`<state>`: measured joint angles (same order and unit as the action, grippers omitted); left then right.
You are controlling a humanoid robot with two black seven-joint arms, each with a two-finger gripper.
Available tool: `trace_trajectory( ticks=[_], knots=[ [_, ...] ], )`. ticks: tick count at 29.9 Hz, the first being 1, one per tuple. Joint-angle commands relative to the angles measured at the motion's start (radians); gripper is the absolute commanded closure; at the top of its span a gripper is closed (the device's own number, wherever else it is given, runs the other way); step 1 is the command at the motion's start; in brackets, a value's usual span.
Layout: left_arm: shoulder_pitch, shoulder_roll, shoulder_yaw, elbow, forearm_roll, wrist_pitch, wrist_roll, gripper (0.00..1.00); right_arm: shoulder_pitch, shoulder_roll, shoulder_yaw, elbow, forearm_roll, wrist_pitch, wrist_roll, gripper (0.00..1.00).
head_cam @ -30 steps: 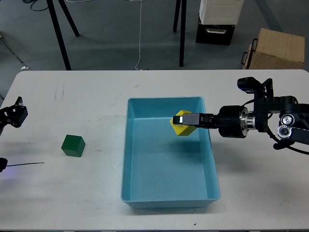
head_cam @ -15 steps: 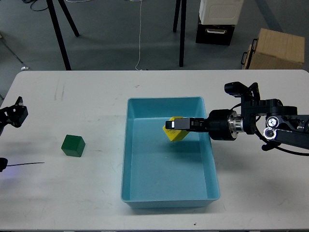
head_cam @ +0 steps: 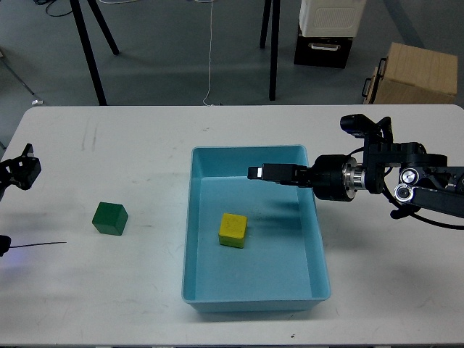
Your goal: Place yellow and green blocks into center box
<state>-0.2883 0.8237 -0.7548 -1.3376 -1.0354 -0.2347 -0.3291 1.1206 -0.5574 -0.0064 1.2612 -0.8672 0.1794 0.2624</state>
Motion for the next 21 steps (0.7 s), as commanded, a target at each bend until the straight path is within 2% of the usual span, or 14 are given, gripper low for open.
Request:
trace_trajectory(
  ticks=[1, 5, 9, 13, 15, 21],
  knots=[
    [-0.006, 0.000, -0.012, 0.003, 0.001, 0.003, -0.008, 0.00, 0.001, -0.076, 0.069, 0.000, 0.098, 0.003, 0.000, 0.02],
    [-0.012, -0.003, -0.005, 0.040, 0.005, 0.009, -0.033, 0.00, -0.010, -0.162, 0.158, 0.000, 0.151, 0.003, 0.000, 0.02],
    [-0.012, -0.003, -0.008, 0.070, 0.089, 0.017, -0.093, 0.00, -0.018, -0.243, 0.197, 0.007, 0.178, 0.002, 0.003, 0.02],
    [-0.017, 0.000, -0.012, 0.071, 0.211, 0.063, -0.128, 0.00, -0.022, -0.306, 0.236, 0.009, 0.223, 0.002, 0.003, 0.02],
    [-0.017, -0.001, -0.012, 0.071, 0.257, 0.060, -0.152, 0.00, -0.024, -0.323, 0.240, 0.014, 0.237, 0.002, 0.003, 0.02],
    [-0.015, 0.055, -0.011, 0.071, 0.319, 0.019, -0.157, 0.00, -0.054, -0.335, 0.238, 0.037, 0.237, 0.002, 0.003, 0.02]
  ],
)
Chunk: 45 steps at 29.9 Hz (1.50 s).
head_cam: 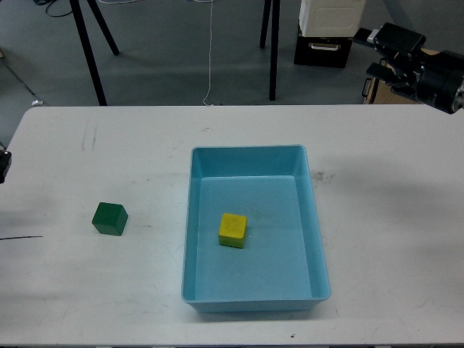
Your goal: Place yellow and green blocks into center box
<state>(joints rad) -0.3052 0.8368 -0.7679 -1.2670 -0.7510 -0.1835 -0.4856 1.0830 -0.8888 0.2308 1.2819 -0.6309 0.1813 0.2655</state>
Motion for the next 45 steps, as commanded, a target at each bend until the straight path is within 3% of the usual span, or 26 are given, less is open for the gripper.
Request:
trace_trajectory(
  ticks=[1, 6, 10, 19, 24, 28, 34, 45],
  knots=[
    [0.001, 0.056, 0.004, 0.000, 0.047, -0.049, -0.001, 0.00, -0.021, -0.004, 0.001, 0.022, 0.000, 0.000, 0.000, 0.02],
    [0.005, 0.172, 0.015, 0.043, 0.152, -0.073, 0.004, 0.00, -0.040, -0.006, 0.002, 0.024, -0.001, 0.000, 0.000, 0.02],
    [-0.003, 0.295, 0.003, 0.032, 0.446, -0.079, -0.003, 0.00, -0.067, -0.015, -0.007, 0.024, -0.003, 0.000, -0.002, 0.01],
    [-0.137, 0.599, 0.009, -0.159, 0.863, -0.057, -0.003, 0.00, -0.103, -0.016, -0.001, 0.034, -0.001, -0.017, 0.000, 0.02],
    [-0.164, 0.702, 0.010, -0.311, 1.333, 0.106, -0.003, 0.00, -0.106, -0.015, -0.001, 0.053, -0.003, -0.031, 0.000, 0.01],
    [-0.160, 0.717, 0.025, -0.348, 1.732, 0.159, -0.003, 0.00, -0.106, -0.015, -0.001, 0.059, -0.003, -0.033, 0.000, 0.02],
    [-0.155, 0.728, 0.030, -0.348, 2.004, 0.154, -0.003, 0.00, -0.106, -0.012, -0.001, 0.059, -0.003, -0.036, 0.000, 0.01],
    [-0.158, 0.661, 0.029, -0.382, 2.602, 0.019, -0.003, 0.00, -0.107, -0.012, -0.005, 0.059, -0.004, -0.046, 0.000, 0.01]
  ],
)
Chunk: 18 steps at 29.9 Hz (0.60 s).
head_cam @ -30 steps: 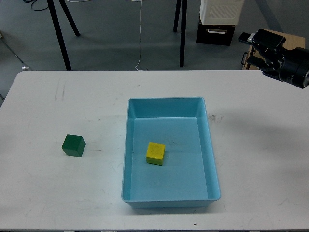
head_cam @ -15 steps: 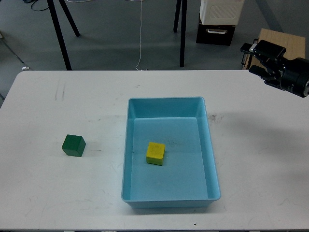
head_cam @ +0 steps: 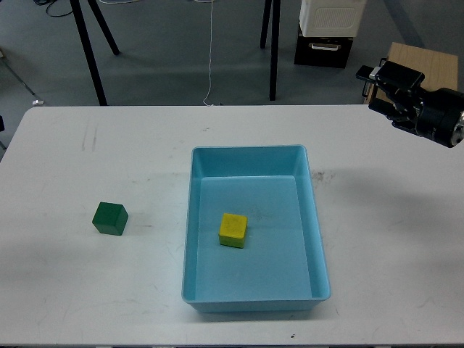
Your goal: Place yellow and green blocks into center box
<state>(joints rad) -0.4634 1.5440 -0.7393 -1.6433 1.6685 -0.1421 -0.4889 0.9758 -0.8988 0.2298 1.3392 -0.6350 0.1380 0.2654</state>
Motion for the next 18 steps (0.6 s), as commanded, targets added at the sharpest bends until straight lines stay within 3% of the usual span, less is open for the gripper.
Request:
trace_trajectory(
  ticks=[1, 5, 8, 14, 18],
  knots=[
    [0.003, -0.065, 0.000, -0.006, 0.235, -0.033, 0.000, 0.00, -0.002, -0.003, -0.004, 0.000, 0.000, -0.003, 0.000, 0.01],
    [-0.007, -0.126, -0.002, -0.006, 0.335, -0.190, 0.000, 0.00, -0.002, -0.005, -0.009, 0.002, 0.000, -0.003, 0.000, 0.01],
    [-0.023, -0.240, -0.002, -0.009, 0.338, -0.301, 0.000, 0.00, -0.002, -0.006, -0.009, 0.002, 0.000, -0.003, 0.000, 0.01],
    [-0.020, -0.332, 0.000, -0.012, 0.408, -0.312, 0.000, 0.00, 0.000, -0.034, 0.011, 0.000, 0.005, 0.000, 0.000, 0.01],
    [-0.023, -0.367, 0.001, -0.012, 0.448, -0.324, 0.000, 0.00, 0.000, -0.101, 0.121, -0.011, 0.038, 0.008, 0.000, 0.01]
  ],
)
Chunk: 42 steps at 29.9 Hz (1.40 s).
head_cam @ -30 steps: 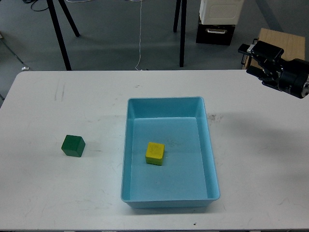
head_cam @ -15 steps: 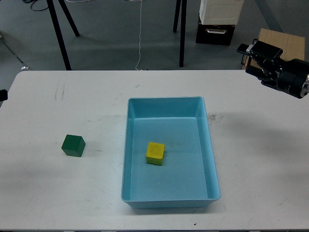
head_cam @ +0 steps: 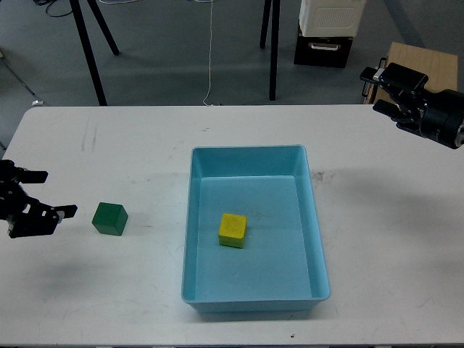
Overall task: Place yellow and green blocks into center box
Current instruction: 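Reach the left gripper to the green cube and grasp it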
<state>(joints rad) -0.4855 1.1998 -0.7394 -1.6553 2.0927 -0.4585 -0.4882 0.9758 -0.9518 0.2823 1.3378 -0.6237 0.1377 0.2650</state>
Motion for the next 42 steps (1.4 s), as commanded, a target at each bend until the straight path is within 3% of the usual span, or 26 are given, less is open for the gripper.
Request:
trace_trajectory(
  ticks=[1, 9, 14, 19, 42],
  knots=[
    [0.004, -0.023, 0.002, 0.000, 0.024, -0.009, 0.000, 0.00, -0.002, -0.060, 0.069, -0.011, 0.027, 0.008, 0.000, 0.01],
    [0.010, -0.052, 0.035, 0.000, 0.050, -0.008, 0.000, 0.00, 0.023, -0.179, 0.224, -0.037, 0.044, 0.000, -0.004, 0.01],
    [0.002, -0.075, 0.048, 0.008, 0.089, -0.003, 0.000, 0.00, 0.164, -0.217, 0.174, -0.057, 0.131, 0.026, -0.009, 0.01],
    [-0.016, -0.117, 0.048, 0.035, 0.089, 0.001, 0.000, 0.00, 0.175, -0.212, 0.103, -0.049, 0.188, 0.034, -0.009, 0.01],
    [-0.064, -0.364, 0.081, 0.213, 0.089, -0.030, 0.000, 0.00, 0.162, -0.232, 0.097, -0.031, 0.190, 0.037, -0.007, 0.01]
  ],
)
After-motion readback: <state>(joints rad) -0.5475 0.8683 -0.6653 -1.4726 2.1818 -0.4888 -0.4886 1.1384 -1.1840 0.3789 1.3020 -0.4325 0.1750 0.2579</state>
